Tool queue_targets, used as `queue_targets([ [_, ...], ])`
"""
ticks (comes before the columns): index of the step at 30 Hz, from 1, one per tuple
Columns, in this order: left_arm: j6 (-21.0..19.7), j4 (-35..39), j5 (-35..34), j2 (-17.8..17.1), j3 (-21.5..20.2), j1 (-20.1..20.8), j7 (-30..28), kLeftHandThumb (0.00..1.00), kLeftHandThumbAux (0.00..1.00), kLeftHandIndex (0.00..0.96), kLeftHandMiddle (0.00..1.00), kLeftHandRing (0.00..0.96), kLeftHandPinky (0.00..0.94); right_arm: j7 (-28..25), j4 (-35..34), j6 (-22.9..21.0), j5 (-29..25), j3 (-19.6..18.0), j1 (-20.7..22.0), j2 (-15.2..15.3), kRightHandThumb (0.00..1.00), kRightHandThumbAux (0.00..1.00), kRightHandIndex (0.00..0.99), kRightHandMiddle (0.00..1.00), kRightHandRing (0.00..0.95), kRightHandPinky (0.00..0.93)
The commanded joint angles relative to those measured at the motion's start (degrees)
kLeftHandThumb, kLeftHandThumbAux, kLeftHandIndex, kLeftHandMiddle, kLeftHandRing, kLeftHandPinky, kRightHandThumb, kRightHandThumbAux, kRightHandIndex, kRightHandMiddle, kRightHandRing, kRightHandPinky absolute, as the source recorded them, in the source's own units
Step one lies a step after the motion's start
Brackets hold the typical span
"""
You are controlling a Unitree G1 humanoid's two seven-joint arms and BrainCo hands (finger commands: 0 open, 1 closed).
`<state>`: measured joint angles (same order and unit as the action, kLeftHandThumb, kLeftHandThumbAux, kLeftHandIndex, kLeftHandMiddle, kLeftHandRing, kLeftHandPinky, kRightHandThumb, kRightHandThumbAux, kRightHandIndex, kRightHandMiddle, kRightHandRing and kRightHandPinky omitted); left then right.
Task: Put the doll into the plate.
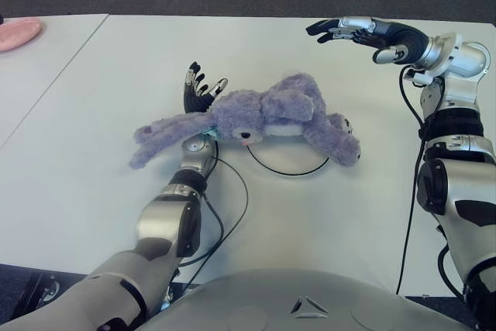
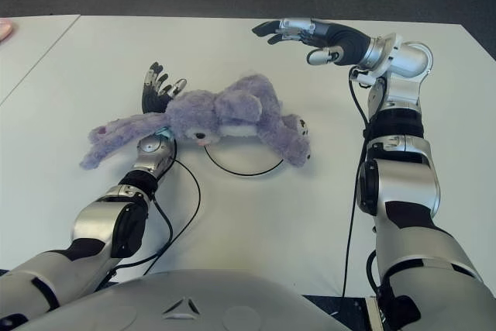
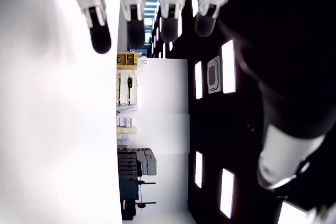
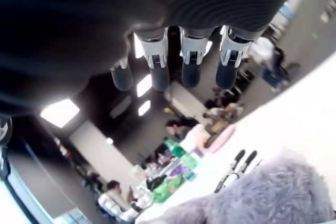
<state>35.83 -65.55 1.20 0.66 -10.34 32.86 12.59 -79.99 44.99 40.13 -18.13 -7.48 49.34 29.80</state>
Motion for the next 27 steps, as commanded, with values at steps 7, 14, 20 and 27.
queue_targets([
  [7,-4.69,-10.64,0.12,4.75,-0.2,-14.51,-0.76,0.0,0.733,0.046,0.089,0.113,0.177,-3.97,-4.65,1.15,-1.62,2.62,-3.97,0.07,0.28,0.187,0.0,0.0,0.0,0.0],
  [14,-4.77,-10.62,-0.05,4.75,-0.35,-14.41,-0.86,0.0,0.73,0.049,0.094,0.118,0.178,-2.01,0.14,-4.35,-0.45,1.89,0.58,1.44,0.328,0.177,0.0,0.0,0.0,0.0],
  [20,-5.11,-10.64,-0.37,4.77,-0.64,-14.12,-1.2,0.0,0.735,0.048,0.092,0.116,0.172,6.72,13.52,-6.82,3.44,0.84,4.83,0.72,0.251,0.232,0.0,0.0,0.0,0.0],
  [27,-4.86,-10.63,-0.44,4.72,-0.73,-14.03,-1.68,0.0,0.724,0.046,0.091,0.115,0.167,20.9,23.23,-2.44,6.07,-0.39,3.65,-1.73,0.149,0.326,0.0,0.0,0.0,0.0],
])
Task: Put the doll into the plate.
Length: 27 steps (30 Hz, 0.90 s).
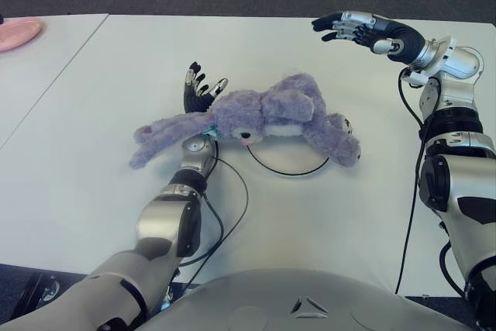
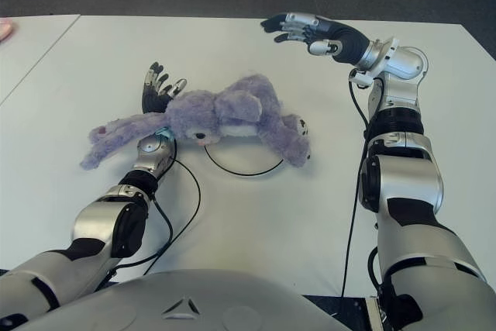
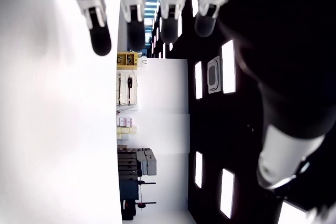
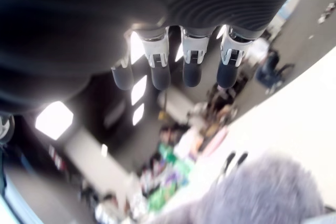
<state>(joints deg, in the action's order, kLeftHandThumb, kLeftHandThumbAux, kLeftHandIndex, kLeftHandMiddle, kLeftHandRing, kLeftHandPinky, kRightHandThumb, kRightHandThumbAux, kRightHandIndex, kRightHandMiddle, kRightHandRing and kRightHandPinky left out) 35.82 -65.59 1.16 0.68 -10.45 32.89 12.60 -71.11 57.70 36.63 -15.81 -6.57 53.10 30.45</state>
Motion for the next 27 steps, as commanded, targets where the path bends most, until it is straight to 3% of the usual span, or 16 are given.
queue_targets([
  [1,-4.82,-10.59,-0.43,4.69,-0.63,-14.08,-1.75,0.0,0.722,0.045,0.091,0.115,0.166,15.92,12.04,1.21,4.62,-1.35,-0.69,-2.33,0.132,0.345,0.0,0.0,0.0,0.0],
  [8,-4.58,-10.6,-0.36,4.46,-0.62,-14.18,-1.88,0.0,0.695,0.04,0.091,0.114,0.159,32.23,16.6,-0.18,7.54,-1.71,-1.81,-2.77,0.062,0.516,0.0,0.0,0.0,0.0],
  [12,-4.49,-10.6,-0.26,4.25,-0.58,-14.26,-1.84,0.0,0.693,0.038,0.093,0.113,0.157,41.99,18.11,-3.35,7.82,-2.95,-1.98,-3.75,0.045,0.602,0.0,0.0,0.0,0.0],
  [18,-4.44,-10.57,0.13,3.91,-0.23,-14.43,-1.61,0.0,0.681,0.039,0.091,0.111,0.157,53.2,19.27,-5.89,8.6,-3.85,-3.44,-6.04,0.006,0.702,0.0,0.0,0.0,0.0],
  [27,-4.37,-10.5,0.15,3.62,-0.18,-14.68,-1.85,0.0,0.66,0.04,0.091,0.114,0.159,61.58,19.96,-8.73,9.72,-4.94,-5.59,-9.35,0.0,0.734,0.0,0.0,0.0,0.0],
])
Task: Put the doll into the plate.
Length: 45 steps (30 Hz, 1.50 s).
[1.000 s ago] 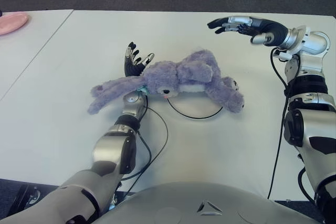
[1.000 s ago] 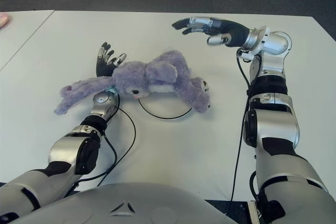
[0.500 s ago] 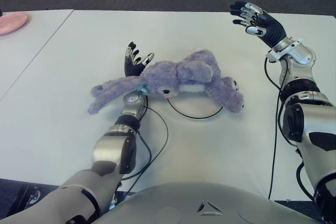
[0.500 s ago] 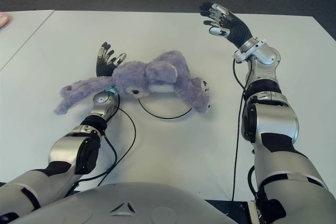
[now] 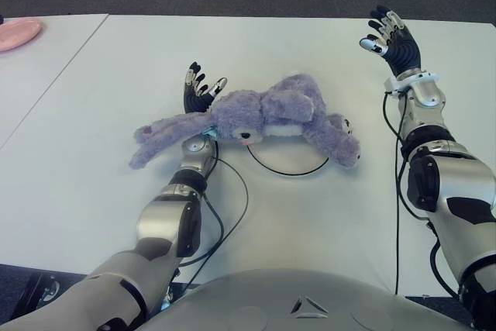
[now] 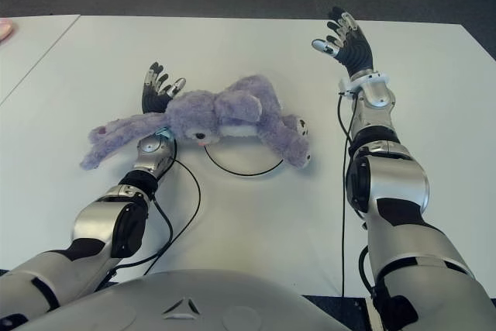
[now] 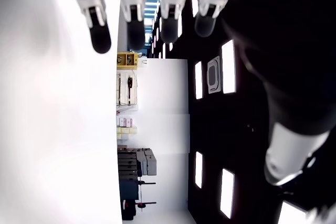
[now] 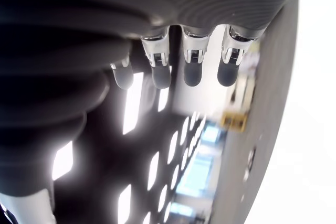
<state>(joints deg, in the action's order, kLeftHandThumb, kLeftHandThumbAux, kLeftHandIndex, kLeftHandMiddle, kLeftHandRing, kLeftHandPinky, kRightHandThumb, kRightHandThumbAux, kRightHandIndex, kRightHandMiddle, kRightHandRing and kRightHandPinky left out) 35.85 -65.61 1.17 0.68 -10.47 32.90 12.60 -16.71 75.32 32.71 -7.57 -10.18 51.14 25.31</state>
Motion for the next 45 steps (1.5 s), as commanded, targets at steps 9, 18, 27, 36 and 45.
queue_targets([
  [9,-4.26,-10.32,-0.08,3.44,-0.26,-15.05,-2.43,0.0,0.646,0.037,0.091,0.114,0.152,13.29,2.85,-10.09,3.21,-1.13,-6.01,-8.9,0.0,0.746,0.0,0.0,0.0,0.0],
  [18,-3.44,-10.17,0.31,2.96,0.07,-15.82,-2.24,0.0,0.644,0.041,0.091,0.112,0.153,16.46,2.36,-13.14,4.42,-1.0,-7.59,-12.98,0.0,0.765,0.0,0.0,0.0,0.0],
  [27,-2.95,-10.05,0.73,2.63,0.55,-16.33,-2.17,0.0,0.636,0.046,0.093,0.112,0.144,16.38,2.2,-12.92,4.0,-2.16,-10.06,-14.31,0.004,0.815,0.0,0.0,0.0,0.0],
  [36,-2.37,-9.89,0.88,2.29,0.79,-16.64,-2.42,0.0,0.612,0.052,0.085,0.101,0.136,16.12,2.09,-11.07,2.32,-4.74,-14.01,-16.18,0.0,0.867,0.0,0.0,0.0,0.01],
  [45,-1.73,-9.73,0.93,1.74,0.83,-17.09,-2.54,0.0,0.611,0.065,0.095,0.112,0.144,13.64,1.39,-4.89,-0.45,-8.5,-20.37,-19.0,0.0,0.867,0.016,0.016,0.007,0.044],
])
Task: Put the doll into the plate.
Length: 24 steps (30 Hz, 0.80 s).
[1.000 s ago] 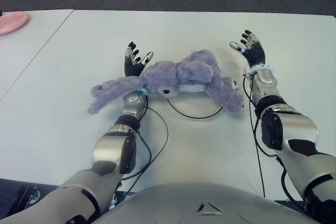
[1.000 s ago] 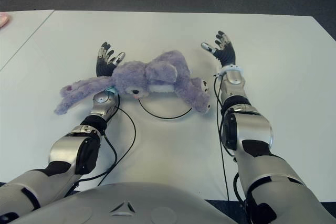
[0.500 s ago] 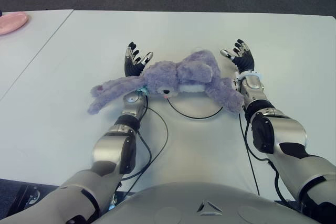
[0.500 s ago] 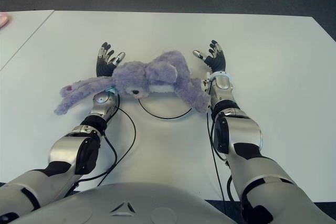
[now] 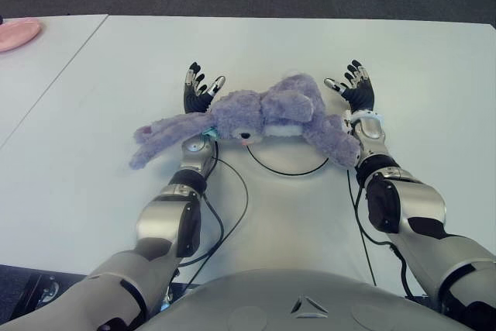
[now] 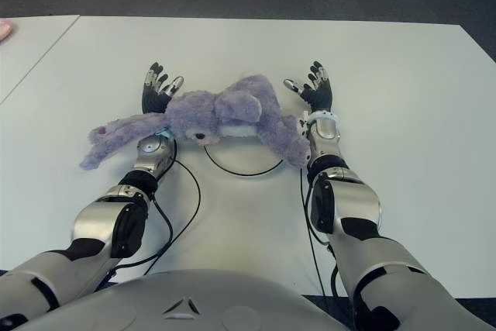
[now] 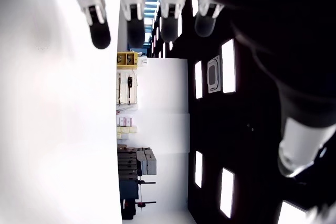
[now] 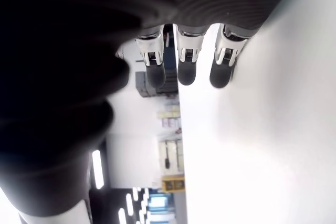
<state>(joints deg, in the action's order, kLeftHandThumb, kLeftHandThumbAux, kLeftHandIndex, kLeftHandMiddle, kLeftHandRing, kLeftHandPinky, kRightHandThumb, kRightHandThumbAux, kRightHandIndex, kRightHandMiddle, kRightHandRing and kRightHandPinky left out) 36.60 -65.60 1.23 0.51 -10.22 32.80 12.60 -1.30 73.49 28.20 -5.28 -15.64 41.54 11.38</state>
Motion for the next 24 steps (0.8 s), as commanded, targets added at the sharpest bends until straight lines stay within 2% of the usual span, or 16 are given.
queue_targets([
  [1,-2.47,-9.73,0.82,1.82,0.53,-17.04,-2.63,0.0,0.61,0.068,0.097,0.113,0.143,-1.98,3.11,0.36,-2.81,-3.24,-11.32,-5.27,0.0,0.857,0.02,0.019,0.01,0.047],
  [6,-2.31,-9.69,0.62,1.41,0.32,-17.29,-2.88,0.0,0.607,0.071,0.102,0.114,0.133,-3.11,2.4,3.91,-3.79,-4.53,-14.1,-6.37,0.0,0.824,0.039,0.034,0.029,0.069],
  [18,-2.36,-9.53,0.06,0.64,-0.19,-17.59,-3.58,0.0,0.61,0.067,0.088,0.102,0.126,-4.55,2.61,5.96,-4.17,-6.28,-18.2,-6.91,0.0,0.766,0.065,0.056,0.056,0.092],
  [24,-2.43,-9.49,-0.22,0.22,-0.51,-17.63,-4.32,0.0,0.616,0.067,0.083,0.097,0.126,-4.42,2.82,6.48,-3.75,-6.56,-20.5,-7.95,0.001,0.778,0.078,0.071,0.07,0.115],
])
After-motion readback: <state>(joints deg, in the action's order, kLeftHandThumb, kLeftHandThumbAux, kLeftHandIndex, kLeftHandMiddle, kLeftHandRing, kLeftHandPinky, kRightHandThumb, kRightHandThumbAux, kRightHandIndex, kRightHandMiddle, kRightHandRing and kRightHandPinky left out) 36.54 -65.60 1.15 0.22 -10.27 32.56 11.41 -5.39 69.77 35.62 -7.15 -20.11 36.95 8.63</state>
